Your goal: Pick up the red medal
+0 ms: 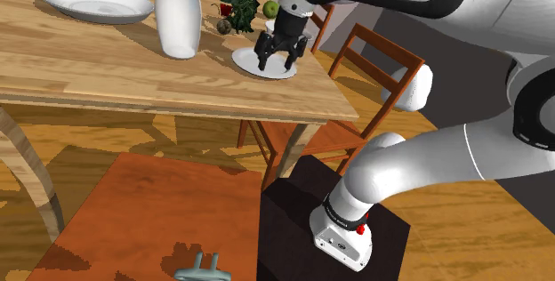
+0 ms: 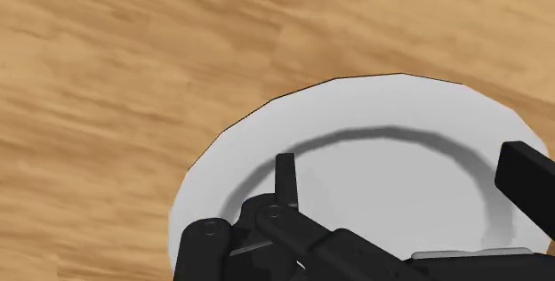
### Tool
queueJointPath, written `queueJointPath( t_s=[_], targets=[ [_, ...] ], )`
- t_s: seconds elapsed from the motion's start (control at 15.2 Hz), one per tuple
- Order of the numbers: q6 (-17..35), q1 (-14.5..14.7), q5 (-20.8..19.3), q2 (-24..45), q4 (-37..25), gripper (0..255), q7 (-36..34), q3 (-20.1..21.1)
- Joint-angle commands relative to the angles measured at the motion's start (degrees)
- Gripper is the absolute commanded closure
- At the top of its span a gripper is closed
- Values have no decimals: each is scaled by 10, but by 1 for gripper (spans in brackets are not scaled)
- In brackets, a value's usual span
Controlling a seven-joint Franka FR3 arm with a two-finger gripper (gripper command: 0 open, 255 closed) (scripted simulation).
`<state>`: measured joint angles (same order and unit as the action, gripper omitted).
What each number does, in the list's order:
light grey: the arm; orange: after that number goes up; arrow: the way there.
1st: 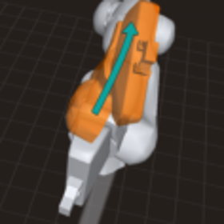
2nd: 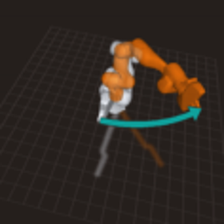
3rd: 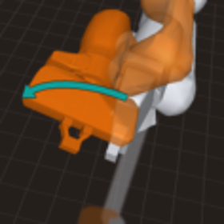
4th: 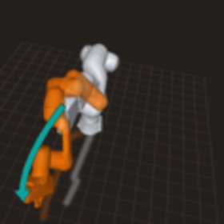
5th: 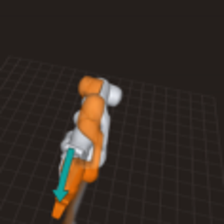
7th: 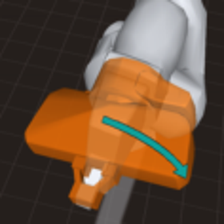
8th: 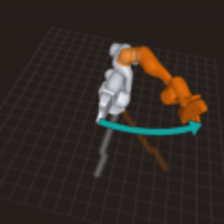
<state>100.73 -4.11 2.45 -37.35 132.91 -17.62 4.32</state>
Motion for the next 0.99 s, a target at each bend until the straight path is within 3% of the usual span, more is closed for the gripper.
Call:
queueJointPath(
  t_s=[0.0, 0.46, 0.92],
  targets=[
    [54, -11, -18, 14, 5, 0, -38, 25],
    [200, -75, -127, 107, -32, 0, -188, 113],
    [264, -164, -313, 217, -123, 0, -385, 209]
  ],
)
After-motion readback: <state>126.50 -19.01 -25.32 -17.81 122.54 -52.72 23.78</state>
